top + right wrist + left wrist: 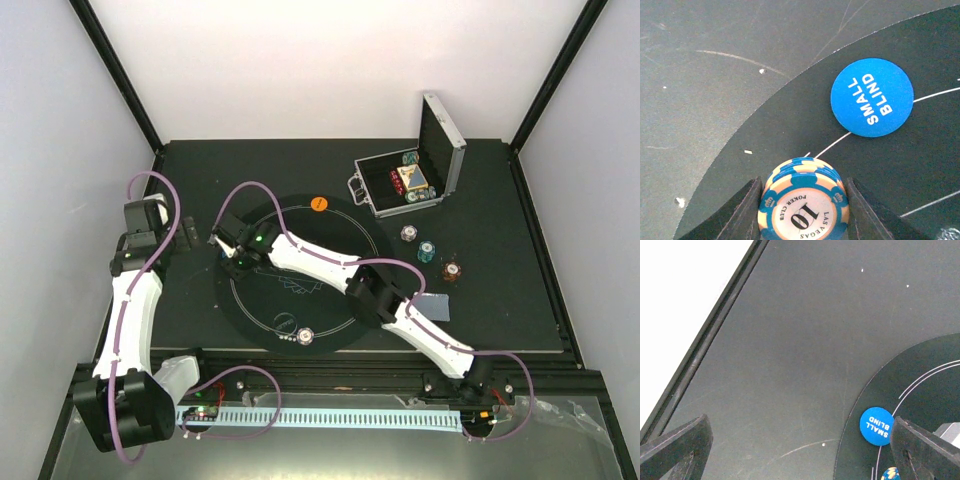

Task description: Distribute texas hold em gaming equipment

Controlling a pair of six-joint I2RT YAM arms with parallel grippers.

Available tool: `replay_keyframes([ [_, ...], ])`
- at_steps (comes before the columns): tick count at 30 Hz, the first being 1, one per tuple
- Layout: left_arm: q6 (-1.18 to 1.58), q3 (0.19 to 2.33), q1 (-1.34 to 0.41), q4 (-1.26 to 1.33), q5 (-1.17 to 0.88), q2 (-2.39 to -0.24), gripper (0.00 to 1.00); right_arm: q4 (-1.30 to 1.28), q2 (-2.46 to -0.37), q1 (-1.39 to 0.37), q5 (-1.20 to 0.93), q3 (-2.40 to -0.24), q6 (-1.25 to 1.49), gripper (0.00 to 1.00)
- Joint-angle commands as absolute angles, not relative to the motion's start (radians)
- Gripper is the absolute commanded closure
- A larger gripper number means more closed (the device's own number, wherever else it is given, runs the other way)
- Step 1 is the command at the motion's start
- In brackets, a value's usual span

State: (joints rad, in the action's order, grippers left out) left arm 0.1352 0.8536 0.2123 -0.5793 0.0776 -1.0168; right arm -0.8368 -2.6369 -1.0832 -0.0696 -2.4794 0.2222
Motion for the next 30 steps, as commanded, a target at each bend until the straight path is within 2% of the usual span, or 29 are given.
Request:
replay_keyframes([
  [1,0.146,0.889,0.229,-0.595,0.081,-1.028,0.01,-0.802,-2.669,-1.087,-0.095,-2.517,0.225,0.57],
  [23,0.153,0.893,0.268,-0.596,0.063,-1.044,0.01,-0.75,-2.737,-1.089,-0.113,-2.526,0.218,0.53],
  [28,0.153,0.893,0.267,-0.597,0.06,-1.046,0.01,-0.753,-2.747,-1.09,-0.112,-2.524,0.213,0.47],
  [30,0.153,0.894,0.268,-0.598,0.059,-1.046,0.01,-0.752,-2.743,-1.09,-0.115,-2.522,0.211,0.4],
])
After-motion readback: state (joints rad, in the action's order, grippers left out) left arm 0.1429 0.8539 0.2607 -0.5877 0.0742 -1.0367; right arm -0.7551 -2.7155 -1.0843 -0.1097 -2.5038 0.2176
